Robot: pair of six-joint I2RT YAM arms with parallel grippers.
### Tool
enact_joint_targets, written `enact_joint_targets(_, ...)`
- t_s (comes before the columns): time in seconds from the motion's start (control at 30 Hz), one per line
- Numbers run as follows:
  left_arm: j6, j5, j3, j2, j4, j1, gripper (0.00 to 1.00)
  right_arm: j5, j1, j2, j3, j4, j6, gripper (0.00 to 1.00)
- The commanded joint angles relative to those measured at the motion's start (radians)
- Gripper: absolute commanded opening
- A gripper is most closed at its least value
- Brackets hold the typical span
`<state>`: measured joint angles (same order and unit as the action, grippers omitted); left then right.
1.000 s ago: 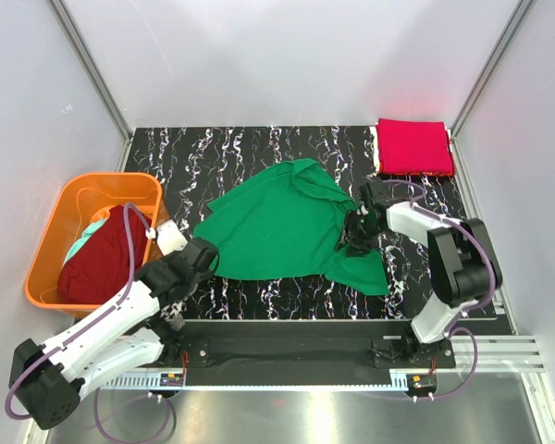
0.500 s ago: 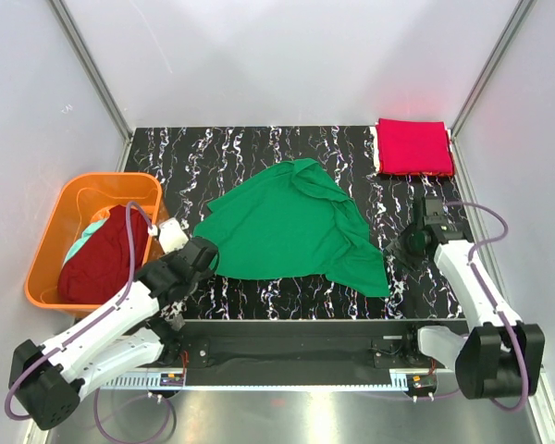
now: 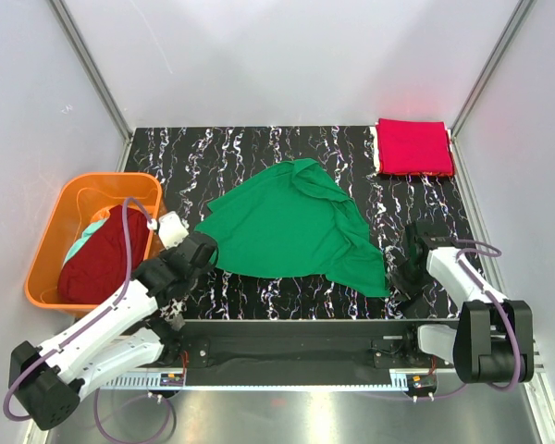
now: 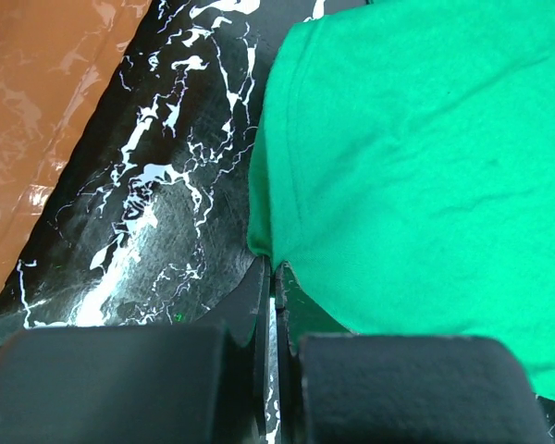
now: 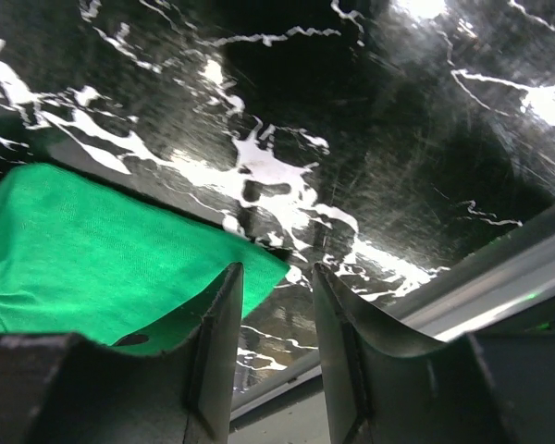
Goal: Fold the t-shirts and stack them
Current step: Flatten the tshirt out
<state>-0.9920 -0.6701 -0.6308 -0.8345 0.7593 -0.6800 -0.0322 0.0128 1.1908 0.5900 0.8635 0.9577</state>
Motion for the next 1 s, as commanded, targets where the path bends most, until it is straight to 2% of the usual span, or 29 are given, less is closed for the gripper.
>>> enact_joint_targets(0.0,0.01,-0.033,-0.027,0.0,-0.054,-0.003,0.0,0.002,-0.001,0.004,0.011,-0.05,0.019,0.43)
enact_joint_targets(0.23,0.0,-0.026,-0.021,-0.009,-0.063,-0.003,0.0,0.011,-0.001,0.035,0.028,-0.061,0.01,0.47)
enact_joint_targets(0.47,-0.008,-0.028,-0.038,-0.005,-0.052,-0.003,0.0,0.025,-0.001,0.063,0.037,-0.058,0.052,0.45)
enact_joint_targets(0.5,-0.01,-0.026,-0.035,-0.003,-0.051,-0.003,0.0,0.017,-0.001,0.061,0.036,-0.058,0.074,0.43)
enact_joint_targets(0.67,-0.014,-0.031,-0.033,0.005,-0.041,-0.003,0.0,0.018,-0.001,0.033,0.008,-0.116,0.115,0.2)
enact_joint_targets(0.83,-0.016,-0.037,-0.032,0.02,-0.026,-0.003,0.0,0.028,-0.001,0.036,-0.013,-0.164,0.139,0.02)
enact_joint_targets(0.97,-0.011,-0.04,-0.043,0.035,-0.012,-0.003,0.0,0.054,-0.001,-0.006,-0.006,-0.159,0.104,0.0)
